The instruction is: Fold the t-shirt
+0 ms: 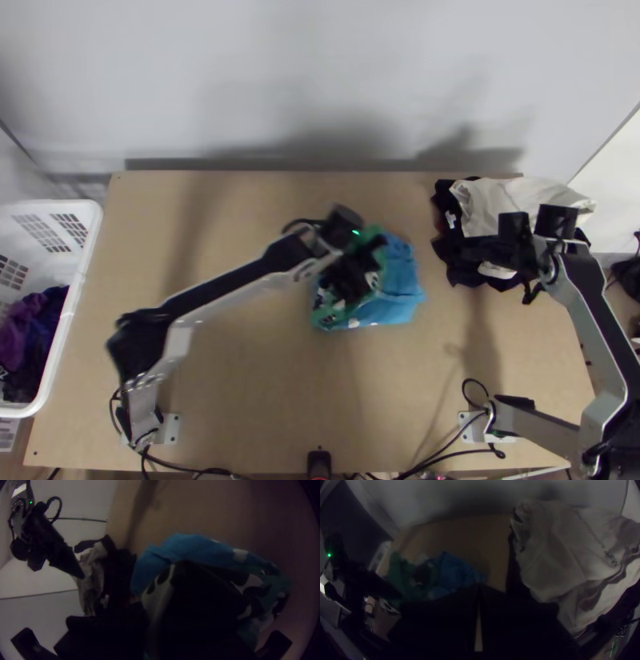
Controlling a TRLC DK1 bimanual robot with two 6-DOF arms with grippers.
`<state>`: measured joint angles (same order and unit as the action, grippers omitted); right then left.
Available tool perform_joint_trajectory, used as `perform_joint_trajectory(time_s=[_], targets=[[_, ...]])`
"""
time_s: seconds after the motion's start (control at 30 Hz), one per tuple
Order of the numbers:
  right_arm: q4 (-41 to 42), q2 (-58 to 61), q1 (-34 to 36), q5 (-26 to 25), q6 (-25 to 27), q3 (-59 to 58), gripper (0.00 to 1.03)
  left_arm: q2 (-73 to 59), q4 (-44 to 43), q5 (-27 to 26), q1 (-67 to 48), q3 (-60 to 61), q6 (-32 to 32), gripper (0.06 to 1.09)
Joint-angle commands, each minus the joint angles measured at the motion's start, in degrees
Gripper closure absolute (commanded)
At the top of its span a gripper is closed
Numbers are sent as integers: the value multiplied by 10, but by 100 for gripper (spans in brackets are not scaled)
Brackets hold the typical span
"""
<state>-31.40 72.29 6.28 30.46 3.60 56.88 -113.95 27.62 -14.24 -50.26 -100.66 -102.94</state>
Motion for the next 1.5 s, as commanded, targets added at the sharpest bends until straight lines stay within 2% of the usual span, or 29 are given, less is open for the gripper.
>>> perform_joint_trajectory(time_s=[0.0, 0.33, 0.37, 0.4, 0.43, 0.47, 0.7, 1.03, 1.2, 1.23, 1.37, 1.47], targets=[[-1, -41, 24, 2, -13, -25, 100, -88, 15, -26, -28, -42, -36, 71], [2, -53, 16, 1, -33, -26, 100, -148, -70, -57, -47, -44, -27, 70], [1, -56, 15, 1, -33, -26, 100, -152, -76, -56, -51, -42, -27, 66], [1, -58, 15, 1, -33, -26, 100, -157, -79, -54, -53, -43, -29, 49], [1, -60, 15, 1, -33, -25, 100, -160, -82, -54, -53, -44, -31, 22], [1, -64, 15, 1, -33, -23, 100, -160, -79, -50, -52, -44, -37, 9], [-4, -92, 18, 1, -35, -35, 100, -132, 37, -21, -35, -83, -34, 10], [-4, -110, 5, 1, -41, -48, 100, -46, 140, -23, -5, -91, -33, 10], [-5, -110, 0, 1, -40, -48, 100, -2, 191, -8, 6, -78, 5, 10], [-5, -110, -4, 1, -40, -48, 100, 7, 196, 1, 8, -79, 19, 10], [-8, -108, -39, 0, -38, -52, 100, 48, 218, 4, 35, -84, 157, 10], [-9, -95, -72, 0, -33, -52, 100, 58, 227, 9, 68, -84, 299, 11]])
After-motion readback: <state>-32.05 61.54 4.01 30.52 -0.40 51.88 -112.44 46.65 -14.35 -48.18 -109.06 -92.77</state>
